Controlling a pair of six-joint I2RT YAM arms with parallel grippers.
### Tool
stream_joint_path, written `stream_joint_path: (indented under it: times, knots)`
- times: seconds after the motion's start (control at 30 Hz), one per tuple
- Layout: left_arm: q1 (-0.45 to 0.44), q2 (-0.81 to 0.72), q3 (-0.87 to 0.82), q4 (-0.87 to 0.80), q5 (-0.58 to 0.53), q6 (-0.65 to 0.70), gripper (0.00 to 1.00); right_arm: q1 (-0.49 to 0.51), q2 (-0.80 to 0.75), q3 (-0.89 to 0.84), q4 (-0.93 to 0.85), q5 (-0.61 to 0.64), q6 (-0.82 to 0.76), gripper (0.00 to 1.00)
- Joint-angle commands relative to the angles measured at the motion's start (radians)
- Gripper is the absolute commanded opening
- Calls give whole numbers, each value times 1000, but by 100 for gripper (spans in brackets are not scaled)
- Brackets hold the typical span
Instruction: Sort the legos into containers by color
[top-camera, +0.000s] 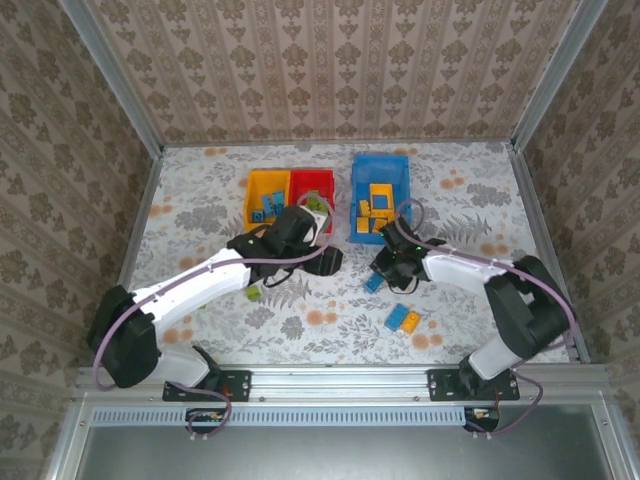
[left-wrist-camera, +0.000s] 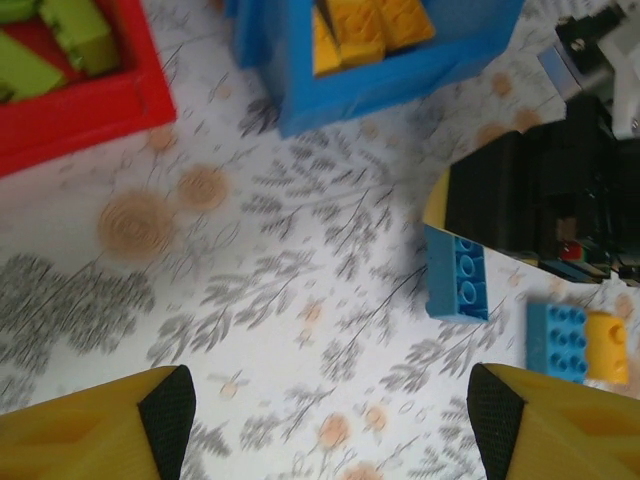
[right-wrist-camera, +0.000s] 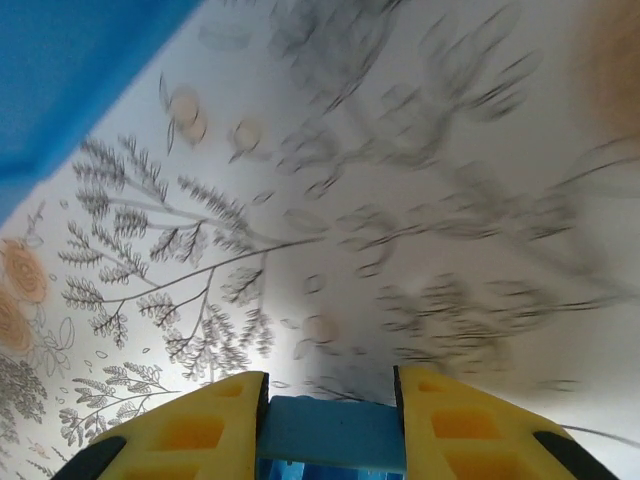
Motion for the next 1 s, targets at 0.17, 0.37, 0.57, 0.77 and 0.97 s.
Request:
stream_joint_path:
  times: [0.17, 0.37, 0.57, 0.77, 0.97]
  knots:
    - [10, -59, -106, -69, 2, 51, 76, 151, 131, 120, 10, 13, 117, 45]
    - [-58, 42, -60, -51, 20, 87, 77, 143, 59, 125, -90, 66, 89, 68]
    - [-136, 206, 44, -68, -25, 126, 82, 32, -141, 54, -241, 101, -4, 74]
    - [-139, 333, 113, -119, -58, 184, 87, -124, -419, -72, -337, 85, -96, 74]
    - [-128, 439, 139, -134, -59, 228, 82, -151, -551, -117, -367, 64, -104, 72]
